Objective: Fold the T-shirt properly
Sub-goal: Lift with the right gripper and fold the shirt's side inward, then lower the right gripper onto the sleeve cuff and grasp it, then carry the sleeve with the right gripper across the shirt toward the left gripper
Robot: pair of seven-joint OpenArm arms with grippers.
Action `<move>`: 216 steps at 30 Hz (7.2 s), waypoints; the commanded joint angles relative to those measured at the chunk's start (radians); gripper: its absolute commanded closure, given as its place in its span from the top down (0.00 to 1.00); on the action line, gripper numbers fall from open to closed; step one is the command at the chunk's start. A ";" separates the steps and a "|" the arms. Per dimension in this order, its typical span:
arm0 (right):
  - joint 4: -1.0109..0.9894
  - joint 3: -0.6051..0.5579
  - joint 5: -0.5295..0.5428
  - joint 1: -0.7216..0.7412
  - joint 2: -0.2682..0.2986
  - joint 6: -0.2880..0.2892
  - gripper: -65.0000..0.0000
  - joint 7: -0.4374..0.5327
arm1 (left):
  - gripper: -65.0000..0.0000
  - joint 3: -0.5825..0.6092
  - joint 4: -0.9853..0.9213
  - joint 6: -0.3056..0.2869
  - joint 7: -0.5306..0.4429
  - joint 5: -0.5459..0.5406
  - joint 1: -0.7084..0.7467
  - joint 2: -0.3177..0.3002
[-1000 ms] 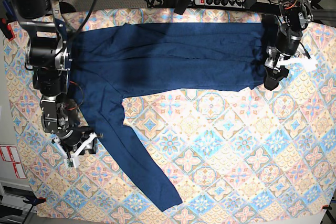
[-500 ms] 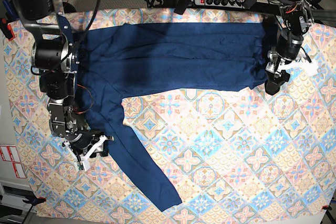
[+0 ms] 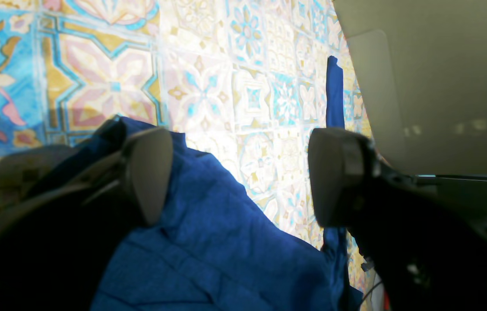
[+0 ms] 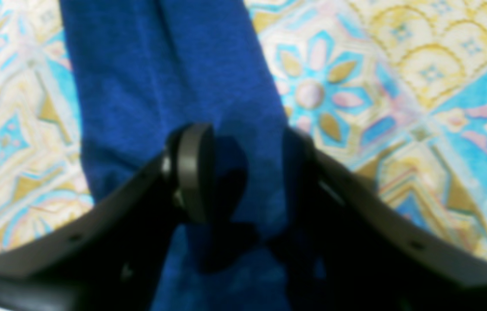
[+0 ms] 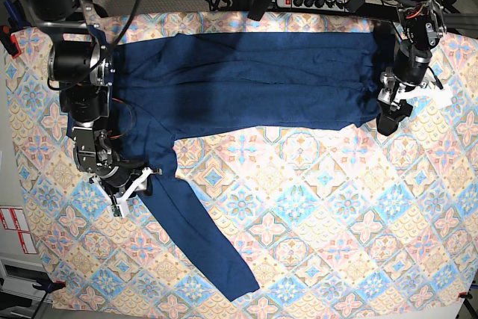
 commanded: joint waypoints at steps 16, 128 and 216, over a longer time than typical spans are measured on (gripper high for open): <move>-0.101 -0.275 0.012 0.023 0.016 0.003 0.38 0.027 | 0.74 -0.007 0.017 -0.012 -0.012 -0.011 0.002 -0.011; 0.508 0.103 0.019 -0.159 -0.029 0.257 0.38 -0.483 | 0.74 -0.002 0.010 -0.014 -0.010 -0.005 0.004 -0.008; 1.152 -0.235 0.019 -0.555 -0.171 0.257 0.01 -0.469 | 0.74 -0.002 0.010 -0.014 -0.013 -0.004 0.015 -0.008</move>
